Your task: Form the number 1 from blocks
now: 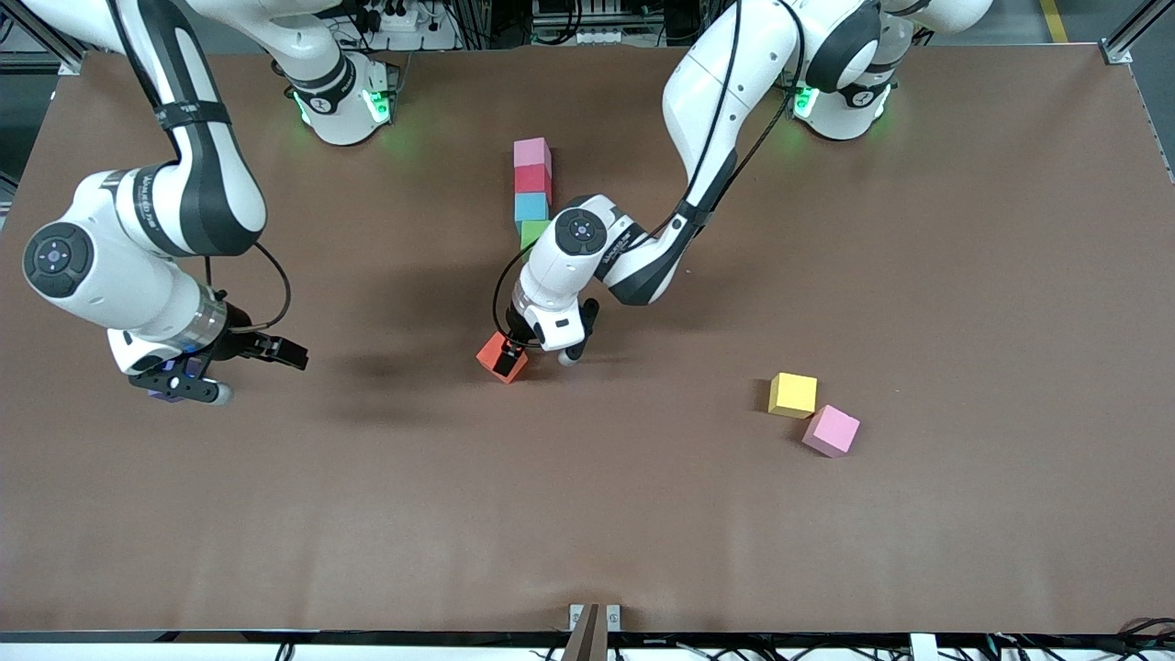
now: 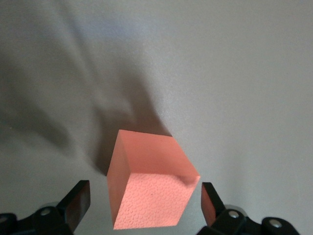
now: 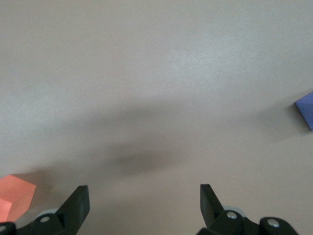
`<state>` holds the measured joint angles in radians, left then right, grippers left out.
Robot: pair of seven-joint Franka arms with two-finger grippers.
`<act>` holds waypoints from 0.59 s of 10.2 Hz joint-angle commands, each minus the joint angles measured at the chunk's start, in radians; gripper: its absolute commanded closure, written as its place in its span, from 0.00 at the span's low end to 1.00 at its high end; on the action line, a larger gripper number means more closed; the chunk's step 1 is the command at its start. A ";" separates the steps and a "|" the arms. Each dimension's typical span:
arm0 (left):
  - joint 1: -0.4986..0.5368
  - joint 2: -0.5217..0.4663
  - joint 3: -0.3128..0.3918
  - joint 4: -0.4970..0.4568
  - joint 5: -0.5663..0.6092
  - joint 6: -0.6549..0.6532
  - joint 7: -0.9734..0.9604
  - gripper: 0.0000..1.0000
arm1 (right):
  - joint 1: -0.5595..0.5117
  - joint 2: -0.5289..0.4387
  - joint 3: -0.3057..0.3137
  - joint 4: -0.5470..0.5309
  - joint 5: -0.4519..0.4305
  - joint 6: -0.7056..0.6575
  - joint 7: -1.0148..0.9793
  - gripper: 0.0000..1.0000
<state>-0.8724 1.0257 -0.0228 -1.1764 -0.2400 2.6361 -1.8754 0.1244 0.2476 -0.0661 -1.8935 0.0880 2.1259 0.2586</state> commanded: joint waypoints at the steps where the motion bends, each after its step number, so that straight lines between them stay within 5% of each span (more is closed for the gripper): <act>1: -0.010 0.027 -0.002 0.038 -0.025 0.015 0.082 0.00 | -0.008 0.025 0.008 0.031 -0.011 -0.004 0.057 0.00; 6: -0.011 0.028 -0.005 0.038 -0.028 0.031 0.000 0.00 | 0.001 0.039 0.008 0.036 -0.011 0.009 0.070 0.00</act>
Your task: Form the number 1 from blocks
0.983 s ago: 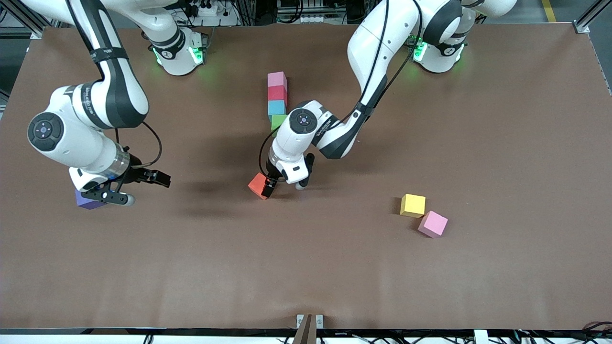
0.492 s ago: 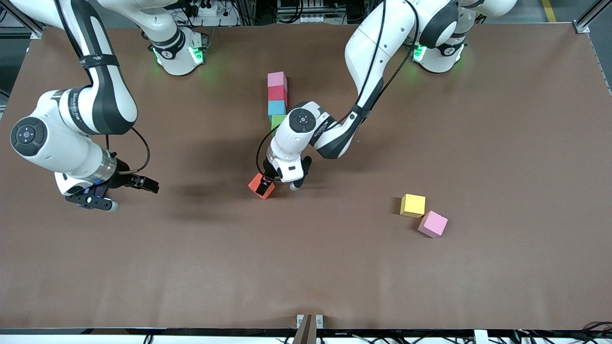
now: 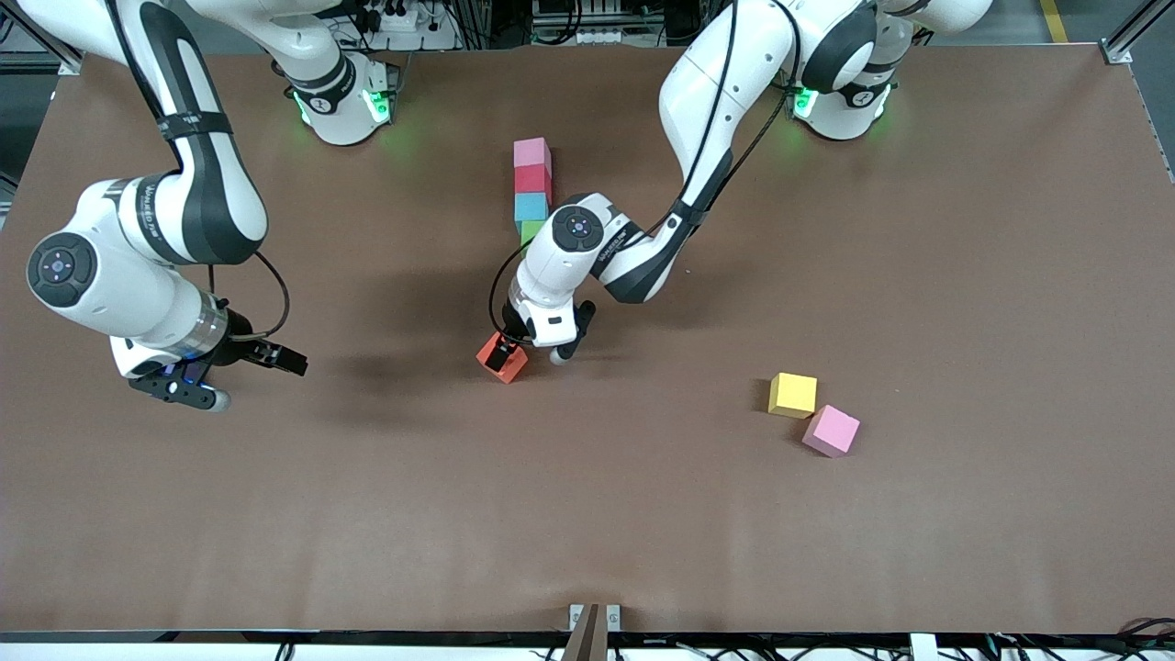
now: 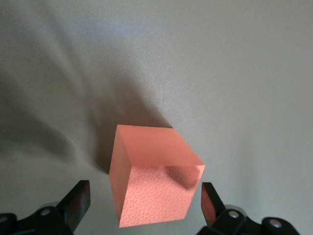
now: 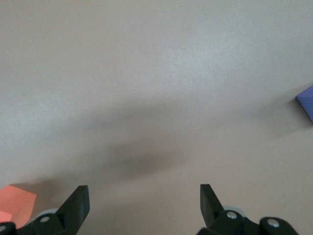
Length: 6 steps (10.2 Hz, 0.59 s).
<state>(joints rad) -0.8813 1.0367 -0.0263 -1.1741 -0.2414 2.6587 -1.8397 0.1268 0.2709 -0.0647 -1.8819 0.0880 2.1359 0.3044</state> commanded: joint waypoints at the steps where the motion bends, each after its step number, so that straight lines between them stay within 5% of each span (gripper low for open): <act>1: -0.001 0.013 -0.001 0.036 -0.029 0.009 -0.088 0.00 | 0.000 0.019 0.006 0.024 -0.011 0.001 0.028 0.00; 6: 0.004 -0.017 0.011 0.024 -0.111 -0.032 -0.252 0.00 | 0.004 0.033 0.006 0.026 -0.005 0.018 0.028 0.00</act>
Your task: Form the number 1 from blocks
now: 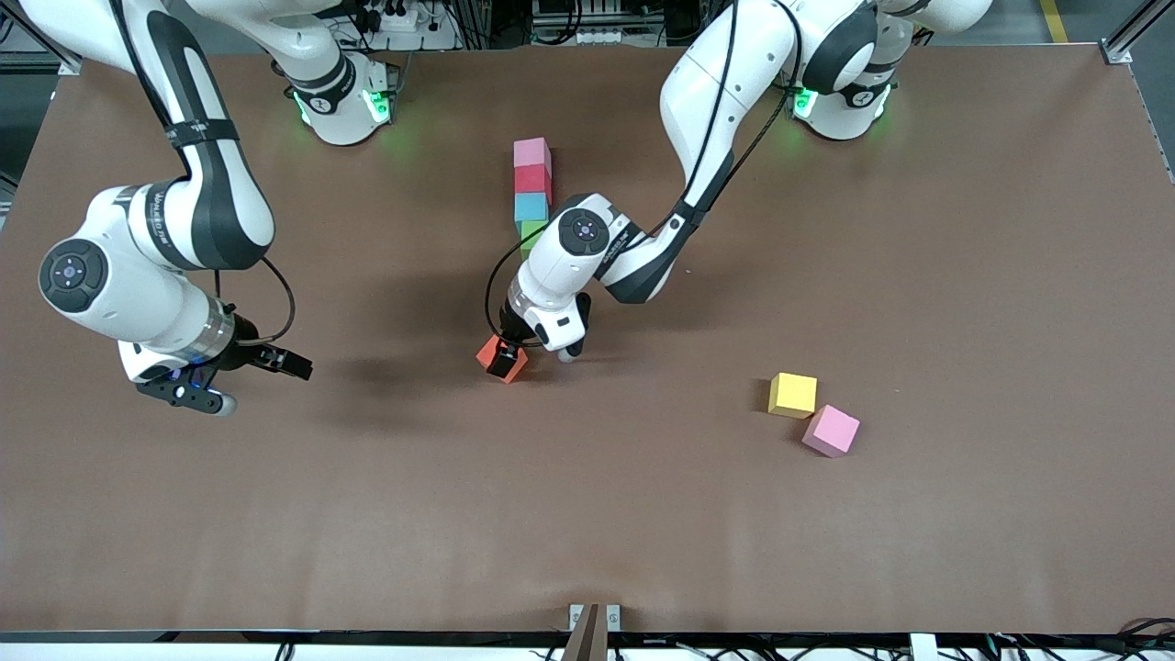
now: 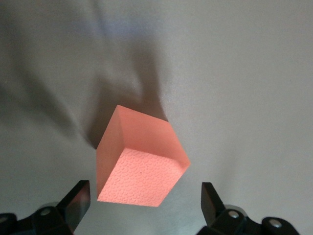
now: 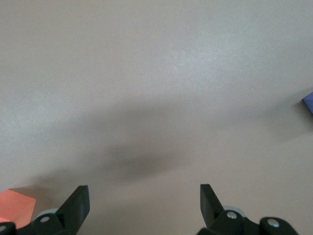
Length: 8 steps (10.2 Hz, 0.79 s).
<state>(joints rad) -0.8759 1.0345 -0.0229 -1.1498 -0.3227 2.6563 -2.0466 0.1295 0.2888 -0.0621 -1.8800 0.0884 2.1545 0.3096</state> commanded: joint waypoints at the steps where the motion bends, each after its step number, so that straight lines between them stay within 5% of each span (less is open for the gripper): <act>1: 0.000 -0.013 0.006 -0.001 -0.051 -0.045 -0.078 0.00 | 0.001 0.015 0.004 0.024 -0.006 -0.001 0.023 0.00; 8: 0.096 -0.102 0.023 -0.007 -0.041 -0.323 -0.121 0.00 | 0.038 0.017 0.004 0.030 -0.003 0.015 0.095 0.00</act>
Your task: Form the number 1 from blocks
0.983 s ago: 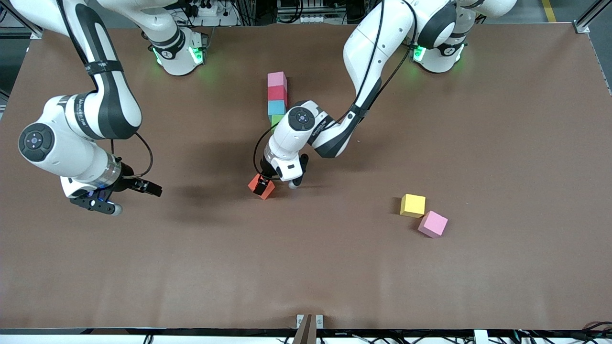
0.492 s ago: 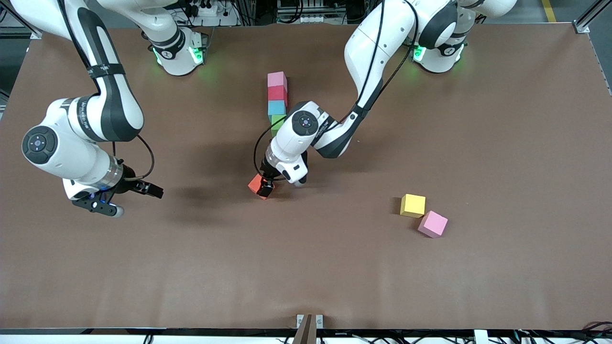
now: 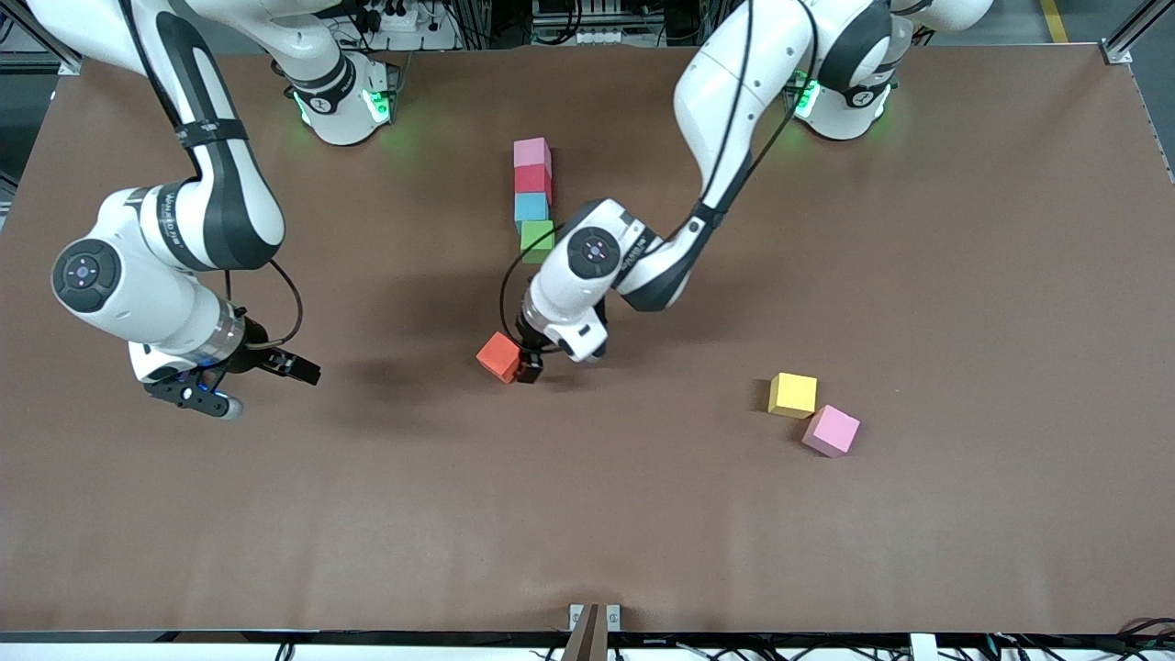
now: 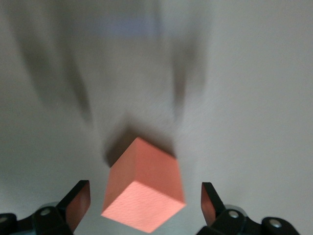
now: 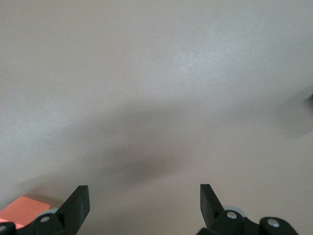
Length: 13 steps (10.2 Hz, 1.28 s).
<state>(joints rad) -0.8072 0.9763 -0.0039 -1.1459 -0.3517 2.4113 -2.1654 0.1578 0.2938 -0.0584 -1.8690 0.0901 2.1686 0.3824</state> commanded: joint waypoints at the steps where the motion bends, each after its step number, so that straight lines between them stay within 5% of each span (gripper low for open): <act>1: 0.061 -0.054 0.004 -0.011 0.012 -0.137 -0.002 0.00 | 0.028 0.024 0.000 0.019 -0.003 0.019 0.024 0.00; 2: 0.088 -0.060 0.004 -0.012 0.052 -0.193 -0.001 0.00 | 0.072 0.037 0.000 0.014 -0.001 0.046 0.054 0.00; 5: 0.178 -0.109 0.004 -0.047 0.187 -0.342 0.030 0.00 | 0.247 0.079 0.000 0.011 -0.001 0.105 0.547 0.00; 8: 0.269 -0.186 0.004 -0.155 0.195 -0.379 0.160 0.00 | 0.371 0.139 0.002 0.002 0.002 0.163 0.853 0.00; 13: 0.368 -0.442 0.001 -0.553 0.265 -0.244 0.354 0.00 | 0.434 0.209 0.003 0.005 0.022 0.220 0.909 0.00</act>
<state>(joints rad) -0.4575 0.6582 0.0080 -1.5010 -0.1431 2.0853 -1.8419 0.5864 0.4911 -0.0507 -1.8741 0.0987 2.3849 1.2806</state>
